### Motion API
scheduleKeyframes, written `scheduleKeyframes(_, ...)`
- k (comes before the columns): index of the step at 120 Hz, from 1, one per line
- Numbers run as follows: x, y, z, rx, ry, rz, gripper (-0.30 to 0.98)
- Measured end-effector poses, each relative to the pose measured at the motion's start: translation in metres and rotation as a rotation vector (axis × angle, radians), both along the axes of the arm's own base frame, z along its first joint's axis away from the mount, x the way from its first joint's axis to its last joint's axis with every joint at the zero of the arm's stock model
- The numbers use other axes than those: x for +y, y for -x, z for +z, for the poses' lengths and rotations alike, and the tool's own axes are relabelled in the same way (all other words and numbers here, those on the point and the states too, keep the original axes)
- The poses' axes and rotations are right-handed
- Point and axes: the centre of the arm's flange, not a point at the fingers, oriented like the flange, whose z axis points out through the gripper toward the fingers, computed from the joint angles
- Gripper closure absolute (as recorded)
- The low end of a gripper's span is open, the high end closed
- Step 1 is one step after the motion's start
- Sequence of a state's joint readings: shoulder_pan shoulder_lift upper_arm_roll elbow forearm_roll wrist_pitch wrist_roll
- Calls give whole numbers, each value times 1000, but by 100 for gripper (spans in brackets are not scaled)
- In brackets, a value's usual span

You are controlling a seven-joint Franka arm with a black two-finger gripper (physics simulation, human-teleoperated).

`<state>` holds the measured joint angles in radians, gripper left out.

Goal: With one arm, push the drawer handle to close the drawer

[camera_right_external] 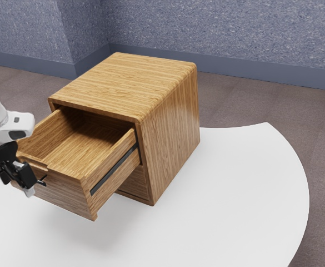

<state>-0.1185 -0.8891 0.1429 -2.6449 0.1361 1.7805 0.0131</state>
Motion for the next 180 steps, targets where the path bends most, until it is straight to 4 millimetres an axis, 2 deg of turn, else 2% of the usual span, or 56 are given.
scheduleKeyframes(17, -3, 2, -3, -32, 4, -20, 5)
scheduleKeyframes(39, -2, 2, -3, -51, 11, -20, 48)
scheduleKeyframes(60, -5, 0, -2, -65, 14, -25, 68)
scheduleKeyframes(105, -14, -8, -1, -92, 23, -45, 77)
scheduleKeyframes(121, -9, -27, -8, -86, 26, -31, 79)
scheduleKeyframes(161, -13, -80, 9, -137, 10, -27, 78)
scheduleKeyframes(180, -7, -108, 15, -145, 11, -14, 79)
